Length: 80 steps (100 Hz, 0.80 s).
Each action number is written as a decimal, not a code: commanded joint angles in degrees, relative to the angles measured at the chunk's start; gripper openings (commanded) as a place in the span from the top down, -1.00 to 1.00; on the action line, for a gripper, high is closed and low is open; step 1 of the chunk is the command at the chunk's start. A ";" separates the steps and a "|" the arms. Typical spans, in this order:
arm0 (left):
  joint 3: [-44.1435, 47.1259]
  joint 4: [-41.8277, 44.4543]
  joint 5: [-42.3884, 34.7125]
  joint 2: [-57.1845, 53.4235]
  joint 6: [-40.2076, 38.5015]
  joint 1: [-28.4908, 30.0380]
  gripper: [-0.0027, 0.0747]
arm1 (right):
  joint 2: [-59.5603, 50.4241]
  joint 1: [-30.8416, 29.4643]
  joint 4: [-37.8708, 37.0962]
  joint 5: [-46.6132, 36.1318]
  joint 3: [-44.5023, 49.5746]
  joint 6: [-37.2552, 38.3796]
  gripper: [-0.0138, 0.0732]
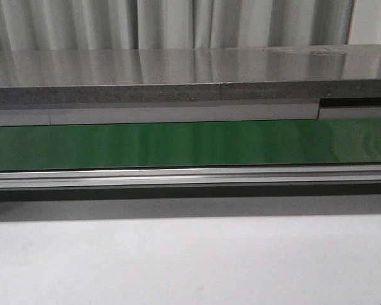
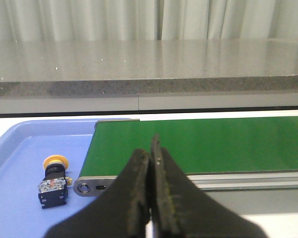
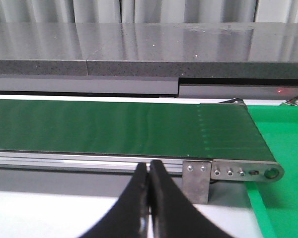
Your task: Move button from left to right
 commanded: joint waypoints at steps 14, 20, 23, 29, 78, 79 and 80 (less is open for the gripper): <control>-10.65 -1.47 -0.21 6.74 -0.47 -0.42 0.98 | -1.15 -0.44 -0.42 -4.92 -0.90 -0.24 0.84; -13.51 -1.47 0.69 9.49 -0.47 -0.42 0.98 | -1.15 -0.44 -0.42 -4.92 -0.90 -0.24 0.84; -14.87 -1.47 1.48 11.01 -0.47 -0.42 0.98 | -1.15 -0.44 -0.42 -4.92 -0.90 -0.24 0.84; -17.96 -1.47 2.88 14.71 -0.47 -0.42 0.98 | -1.15 -0.44 -0.42 -4.92 -0.90 -0.24 0.84; -43.26 -3.92 21.11 43.24 -0.47 -0.42 0.98 | -1.15 -0.44 -0.42 -4.92 -0.90 -0.24 0.84; -43.45 -4.28 21.46 43.52 -0.47 -0.42 0.98 | -1.15 -0.44 -0.42 -4.92 -0.90 -0.24 0.84; -43.64 -4.44 21.65 44.06 -0.47 -0.42 0.98 | -1.15 -0.44 -0.42 -4.92 -0.90 -0.24 0.84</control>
